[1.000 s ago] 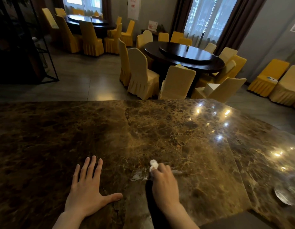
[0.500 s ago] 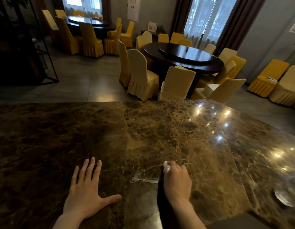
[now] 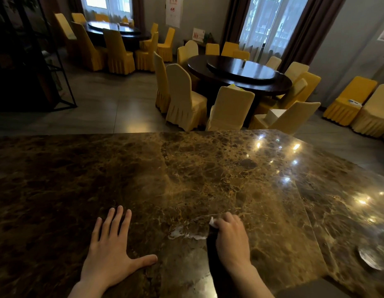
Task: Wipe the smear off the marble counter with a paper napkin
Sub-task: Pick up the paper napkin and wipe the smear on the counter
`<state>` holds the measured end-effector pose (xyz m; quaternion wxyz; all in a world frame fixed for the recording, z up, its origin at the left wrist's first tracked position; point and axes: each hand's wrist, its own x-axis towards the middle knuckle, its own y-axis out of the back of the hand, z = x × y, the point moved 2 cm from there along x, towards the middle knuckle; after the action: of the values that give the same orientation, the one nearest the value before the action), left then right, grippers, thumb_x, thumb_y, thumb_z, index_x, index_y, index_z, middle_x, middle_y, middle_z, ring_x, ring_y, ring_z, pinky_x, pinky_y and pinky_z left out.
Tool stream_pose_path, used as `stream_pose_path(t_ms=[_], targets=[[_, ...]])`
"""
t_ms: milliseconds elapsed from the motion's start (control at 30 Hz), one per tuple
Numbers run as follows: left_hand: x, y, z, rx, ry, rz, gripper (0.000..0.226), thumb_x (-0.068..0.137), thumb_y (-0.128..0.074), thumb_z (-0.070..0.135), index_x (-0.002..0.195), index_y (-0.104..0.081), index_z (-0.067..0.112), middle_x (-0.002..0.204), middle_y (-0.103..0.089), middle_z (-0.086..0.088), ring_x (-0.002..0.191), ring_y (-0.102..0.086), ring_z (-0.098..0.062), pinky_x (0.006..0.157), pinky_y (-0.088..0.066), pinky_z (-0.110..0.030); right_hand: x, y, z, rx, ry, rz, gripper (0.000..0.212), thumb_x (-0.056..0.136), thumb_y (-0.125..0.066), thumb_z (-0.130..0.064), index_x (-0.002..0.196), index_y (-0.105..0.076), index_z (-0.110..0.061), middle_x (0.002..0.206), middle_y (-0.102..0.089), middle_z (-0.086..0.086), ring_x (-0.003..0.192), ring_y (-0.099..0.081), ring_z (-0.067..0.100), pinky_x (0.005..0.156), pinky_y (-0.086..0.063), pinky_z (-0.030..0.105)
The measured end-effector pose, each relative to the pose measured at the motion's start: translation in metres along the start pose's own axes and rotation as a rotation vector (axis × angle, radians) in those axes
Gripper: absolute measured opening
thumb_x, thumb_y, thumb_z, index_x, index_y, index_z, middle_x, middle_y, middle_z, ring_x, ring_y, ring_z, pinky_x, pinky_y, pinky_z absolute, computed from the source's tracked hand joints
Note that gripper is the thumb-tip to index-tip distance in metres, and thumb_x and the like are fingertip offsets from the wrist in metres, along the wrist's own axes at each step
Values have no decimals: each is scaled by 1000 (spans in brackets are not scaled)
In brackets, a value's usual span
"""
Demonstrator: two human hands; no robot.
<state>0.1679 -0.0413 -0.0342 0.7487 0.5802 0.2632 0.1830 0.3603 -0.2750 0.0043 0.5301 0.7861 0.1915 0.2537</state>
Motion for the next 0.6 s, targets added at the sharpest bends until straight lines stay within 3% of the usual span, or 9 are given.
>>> stream_pose_path(t_ms=[167, 300, 433, 600], targets=[[1, 2, 1, 6, 4, -6, 151, 40, -8, 118, 153, 31, 25, 164, 36, 1, 151, 37, -20, 129, 14, -51, -16, -10, -15, 55, 159, -37, 10, 87, -70, -26, 77, -70, -23, 83, -52, -9, 81, -51, 13, 62, -44, 24], [1, 1, 1, 4, 1, 0, 151, 41, -11, 118, 152, 31, 25, 165, 36, 1, 151, 36, -20, 129, 14, -51, -3, 9, 35, 87, -147, 113, 13, 85, -74, -15, 73, -73, -16, 82, -54, -4, 70, -55, 17, 59, -44, 28], [1, -1, 1, -14, 0, 17, 151, 43, -15, 118, 154, 28, 26, 165, 33, 2, 151, 35, -18, 129, 14, -51, 5, 21, 52, 102, -306, 177, 15, 84, -71, 0, 88, -78, -13, 88, -58, 0, 67, -61, 24, 56, -48, 33], [1, -1, -1, -13, -2, 27, 151, 43, -15, 118, 154, 27, 26, 165, 33, 2, 151, 35, -18, 130, 14, -51, -5, 2, -7, 212, -40, -16, 19, 79, -72, -3, 83, -77, -21, 82, -68, -9, 74, -63, 11, 66, -48, 24]])
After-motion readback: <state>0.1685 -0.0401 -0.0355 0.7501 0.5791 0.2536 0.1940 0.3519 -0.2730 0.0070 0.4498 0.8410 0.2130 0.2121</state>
